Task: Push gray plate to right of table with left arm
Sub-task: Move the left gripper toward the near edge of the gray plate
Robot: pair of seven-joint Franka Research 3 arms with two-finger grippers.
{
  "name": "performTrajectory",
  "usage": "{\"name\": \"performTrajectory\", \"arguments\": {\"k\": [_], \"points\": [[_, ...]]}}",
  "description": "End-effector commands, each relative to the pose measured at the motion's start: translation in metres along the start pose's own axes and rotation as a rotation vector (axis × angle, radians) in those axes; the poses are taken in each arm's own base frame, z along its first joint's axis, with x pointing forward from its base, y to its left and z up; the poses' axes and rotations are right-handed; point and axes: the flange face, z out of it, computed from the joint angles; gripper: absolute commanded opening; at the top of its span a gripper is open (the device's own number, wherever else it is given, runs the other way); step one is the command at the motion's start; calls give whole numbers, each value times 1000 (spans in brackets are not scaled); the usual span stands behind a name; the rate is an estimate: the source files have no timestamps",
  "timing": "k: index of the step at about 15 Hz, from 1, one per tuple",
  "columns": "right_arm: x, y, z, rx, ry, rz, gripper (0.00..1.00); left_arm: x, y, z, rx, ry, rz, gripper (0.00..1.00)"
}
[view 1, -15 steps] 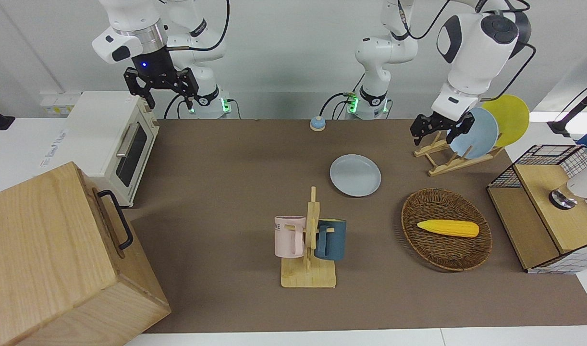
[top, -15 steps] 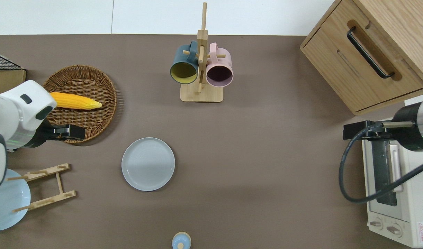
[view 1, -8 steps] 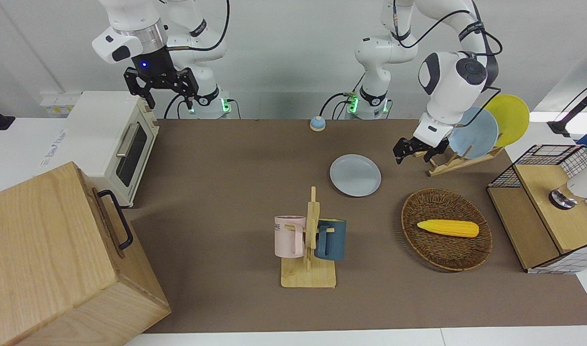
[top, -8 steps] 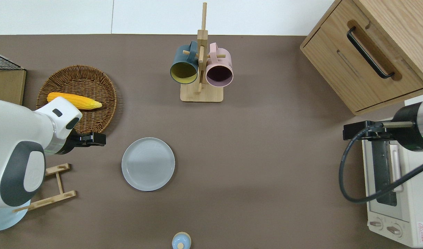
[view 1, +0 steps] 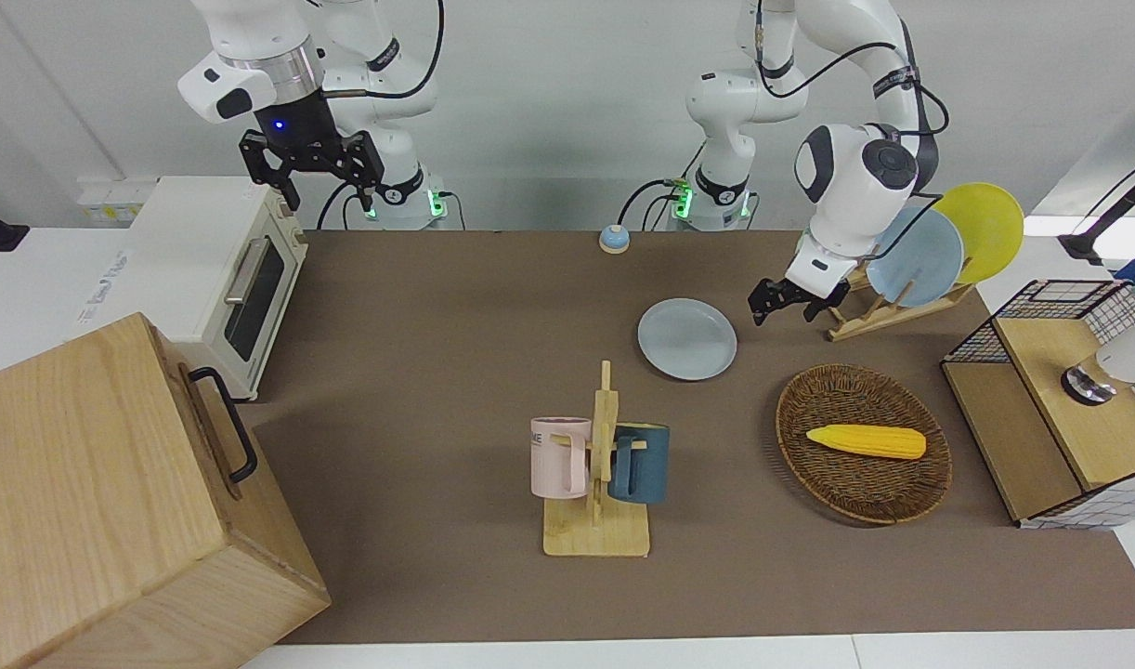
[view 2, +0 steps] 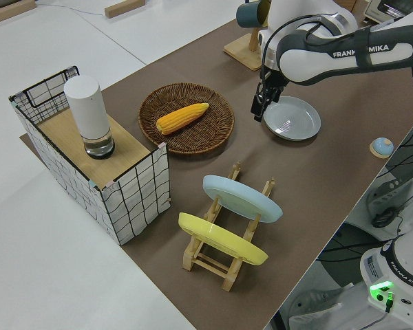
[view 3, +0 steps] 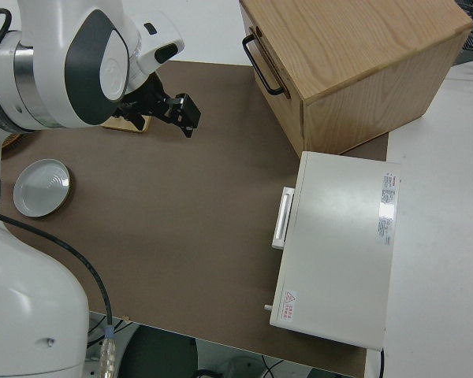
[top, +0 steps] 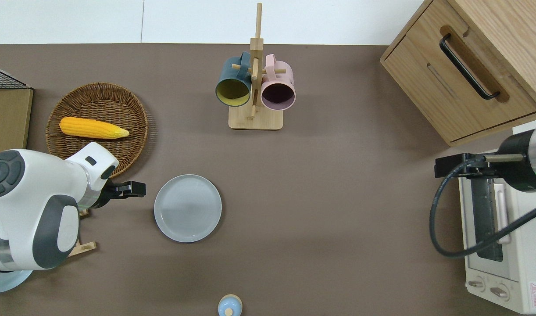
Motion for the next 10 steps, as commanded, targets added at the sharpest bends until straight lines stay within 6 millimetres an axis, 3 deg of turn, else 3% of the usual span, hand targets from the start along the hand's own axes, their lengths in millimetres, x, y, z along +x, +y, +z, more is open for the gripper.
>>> {"name": "performTrajectory", "arguments": {"k": [1,10], "points": [[0,-1,-1,-2,-7,-4,996,-19,-4,18,-15,4,-19,985],[0,-1,-1,-2,-7,-4,996,-47,4,67,-56,-51,-48,972]]}}
